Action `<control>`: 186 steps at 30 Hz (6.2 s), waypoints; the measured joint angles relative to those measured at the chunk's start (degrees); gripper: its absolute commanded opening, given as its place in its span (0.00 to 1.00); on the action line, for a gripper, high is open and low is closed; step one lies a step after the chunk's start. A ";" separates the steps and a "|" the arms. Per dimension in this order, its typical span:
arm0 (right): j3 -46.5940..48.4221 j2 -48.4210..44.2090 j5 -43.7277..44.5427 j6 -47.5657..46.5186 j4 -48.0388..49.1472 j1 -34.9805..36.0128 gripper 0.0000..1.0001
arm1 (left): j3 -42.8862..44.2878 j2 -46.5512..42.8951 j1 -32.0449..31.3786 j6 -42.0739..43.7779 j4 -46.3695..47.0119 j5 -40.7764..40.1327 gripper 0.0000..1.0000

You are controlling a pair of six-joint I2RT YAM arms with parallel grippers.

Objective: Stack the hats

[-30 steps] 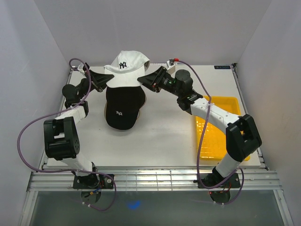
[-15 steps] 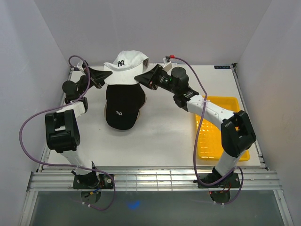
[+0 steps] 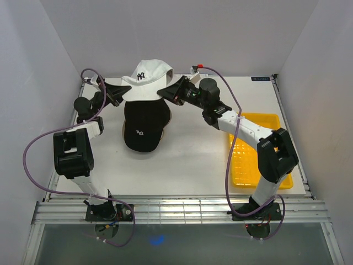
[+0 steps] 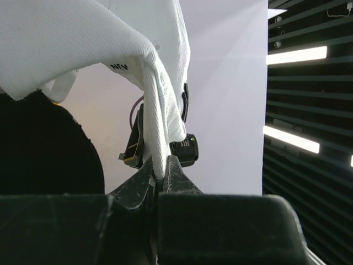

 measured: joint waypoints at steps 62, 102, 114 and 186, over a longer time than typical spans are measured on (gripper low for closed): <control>9.62 -7.69 -2.54 -20.81 -31.58 3.34 0.37 | -21.27 -16.65 0.79 12.28 -15.04 -0.11 0.00; 44.28 14.29 5.31 -35.98 -63.63 -0.44 0.15 | -30.42 -15.34 1.75 7.02 0.37 -3.23 0.41; 47.21 14.29 5.33 -35.85 -63.32 -0.44 0.12 | -25.90 -23.15 2.01 21.70 -21.94 -0.22 0.68; 48.54 12.20 3.17 -43.23 -60.11 3.30 0.13 | -35.85 -57.53 1.31 33.62 -54.16 -11.65 0.00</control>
